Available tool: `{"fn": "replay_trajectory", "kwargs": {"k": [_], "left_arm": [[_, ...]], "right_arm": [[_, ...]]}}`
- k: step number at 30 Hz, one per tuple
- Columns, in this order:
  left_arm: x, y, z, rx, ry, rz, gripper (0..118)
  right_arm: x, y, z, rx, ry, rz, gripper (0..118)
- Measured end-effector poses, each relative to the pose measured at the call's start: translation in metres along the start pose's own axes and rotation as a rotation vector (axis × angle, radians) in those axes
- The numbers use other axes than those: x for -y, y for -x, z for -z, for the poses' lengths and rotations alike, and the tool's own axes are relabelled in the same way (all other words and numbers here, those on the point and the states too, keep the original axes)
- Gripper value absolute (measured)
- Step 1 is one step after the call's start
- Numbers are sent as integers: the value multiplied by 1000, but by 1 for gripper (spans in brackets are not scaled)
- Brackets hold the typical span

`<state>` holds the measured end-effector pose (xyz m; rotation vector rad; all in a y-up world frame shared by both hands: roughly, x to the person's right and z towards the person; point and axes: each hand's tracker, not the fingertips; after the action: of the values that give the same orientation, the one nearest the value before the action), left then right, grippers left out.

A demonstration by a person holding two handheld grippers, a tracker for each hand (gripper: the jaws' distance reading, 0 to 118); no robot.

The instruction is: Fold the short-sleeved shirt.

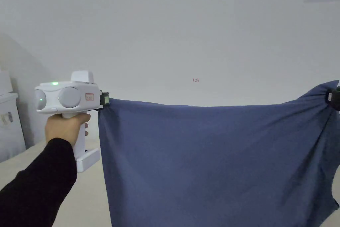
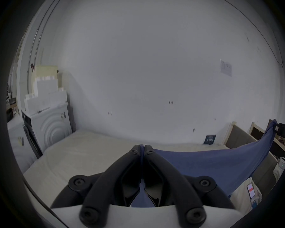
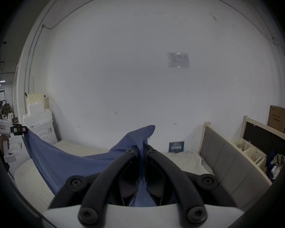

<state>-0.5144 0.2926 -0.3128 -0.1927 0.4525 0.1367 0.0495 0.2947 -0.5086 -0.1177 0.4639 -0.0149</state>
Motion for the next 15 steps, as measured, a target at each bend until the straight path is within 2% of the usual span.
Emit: {"fn": "replay_trajectory", "kwargs": {"k": [9, 15], "left_arm": [[-66, -19, 35, -11, -65, 77, 0], [-43, -28, 49, -1, -59, 97, 0]], "right_arm": [[-46, -12, 37, 15, -92, 7, 4], [-22, -16, 56, 14, -83, 18, 4]]}}
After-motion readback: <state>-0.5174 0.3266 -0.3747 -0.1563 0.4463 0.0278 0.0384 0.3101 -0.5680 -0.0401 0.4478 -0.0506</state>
